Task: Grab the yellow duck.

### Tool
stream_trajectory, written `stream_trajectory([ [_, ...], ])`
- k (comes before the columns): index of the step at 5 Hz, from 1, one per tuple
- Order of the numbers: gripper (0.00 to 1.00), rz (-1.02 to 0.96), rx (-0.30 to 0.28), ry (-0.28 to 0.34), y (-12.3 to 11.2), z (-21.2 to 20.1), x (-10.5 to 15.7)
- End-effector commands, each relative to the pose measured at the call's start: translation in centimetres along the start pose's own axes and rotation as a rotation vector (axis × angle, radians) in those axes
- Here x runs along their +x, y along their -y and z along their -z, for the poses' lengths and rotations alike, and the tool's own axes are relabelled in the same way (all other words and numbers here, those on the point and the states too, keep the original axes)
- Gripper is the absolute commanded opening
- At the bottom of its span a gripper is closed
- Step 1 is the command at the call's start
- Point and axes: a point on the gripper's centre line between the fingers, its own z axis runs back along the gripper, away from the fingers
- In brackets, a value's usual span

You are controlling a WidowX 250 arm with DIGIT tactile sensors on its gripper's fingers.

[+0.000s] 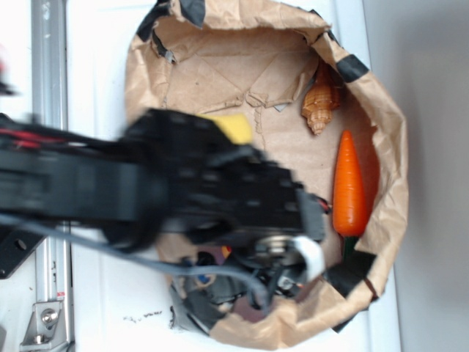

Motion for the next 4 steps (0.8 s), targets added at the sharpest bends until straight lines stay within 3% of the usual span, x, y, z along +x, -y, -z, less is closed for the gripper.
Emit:
stream_trajectory([
  [1, 1.0, -0.033, -0.039, -0.093, 0.7, 0.0, 1.2],
  [2, 1.0, -0.092, 0.024, -0.204, -0.1, 1.3, 1.2],
  [3, 0.0, -0.119, 0.066, -0.245, -0.1, 2.0, 1.3],
  [4, 0.0, -0.111, 0.068, -0.238, -0.2, 1.9, 1.2],
])
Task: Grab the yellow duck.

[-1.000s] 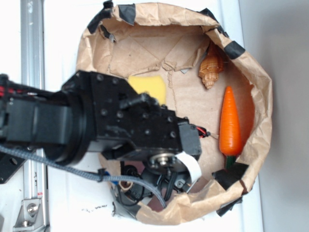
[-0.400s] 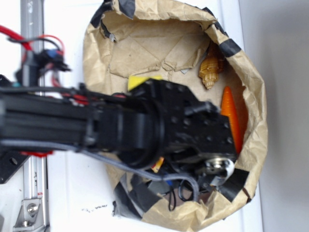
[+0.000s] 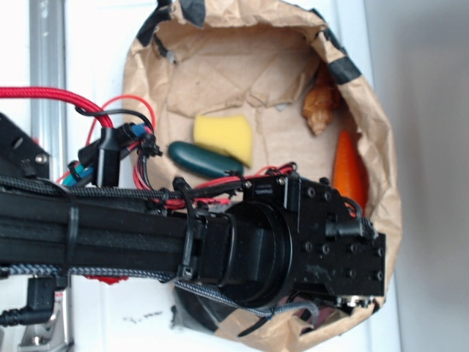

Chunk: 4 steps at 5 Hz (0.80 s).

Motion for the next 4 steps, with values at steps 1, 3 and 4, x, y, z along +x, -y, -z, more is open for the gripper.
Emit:
stream_trajectory([
  [1, 0.0, 0.036, 0.021, 0.034, 1.4, -0.9, 0.4],
  [3, 0.0, -0.13, 0.148, 0.217, -1.2, -5.3, -0.7],
  [4, 0.0, -0.346, 0.258, 0.303, -3.5, -8.4, -3.1],
])
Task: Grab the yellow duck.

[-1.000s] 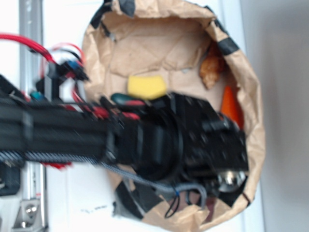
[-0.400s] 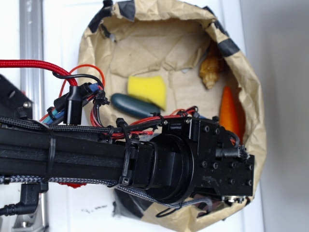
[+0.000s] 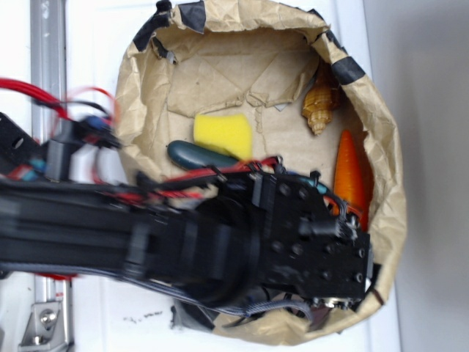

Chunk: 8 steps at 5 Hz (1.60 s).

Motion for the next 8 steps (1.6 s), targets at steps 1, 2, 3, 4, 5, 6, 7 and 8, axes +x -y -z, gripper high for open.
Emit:
stream_trajectory([
  [1, 0.0, -0.299, 0.111, 0.196, -2.6, -6.5, -2.6],
  [2, 0.62, -0.298, 0.059, 0.187, -2.1, -6.5, -2.9],
  [3, 1.0, -0.312, -0.003, 0.137, -1.4, -4.5, -2.8],
  [4, 1.0, -0.38, -0.12, 0.116, -0.3, -1.2, -1.7],
  [5, 1.0, -0.343, -0.156, 0.079, 0.7, 0.8, -1.0],
  [6, 1.0, -0.228, -0.204, 0.06, 2.1, 1.4, -0.3],
  [7, 1.0, -0.138, -0.188, 0.038, 3.4, 1.0, -0.5],
  [8, 1.0, -0.088, -0.212, 0.013, 4.1, 1.1, -0.9],
])
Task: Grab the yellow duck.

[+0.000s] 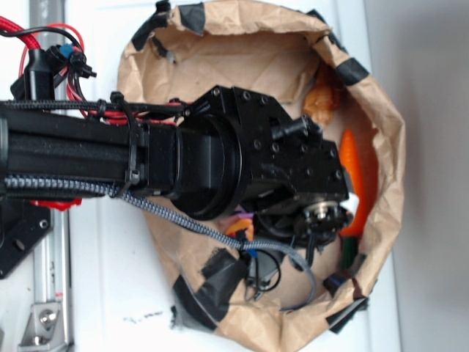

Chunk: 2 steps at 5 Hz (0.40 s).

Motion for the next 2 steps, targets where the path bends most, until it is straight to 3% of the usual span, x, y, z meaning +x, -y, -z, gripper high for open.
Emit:
stream_trajectory([
  [1, 0.69, 0.14, -0.018, -0.019, 3.27, -0.68, -0.62],
  [2, 0.0, 0.134, -0.01, -0.017, 3.23, -0.72, -0.59],
])
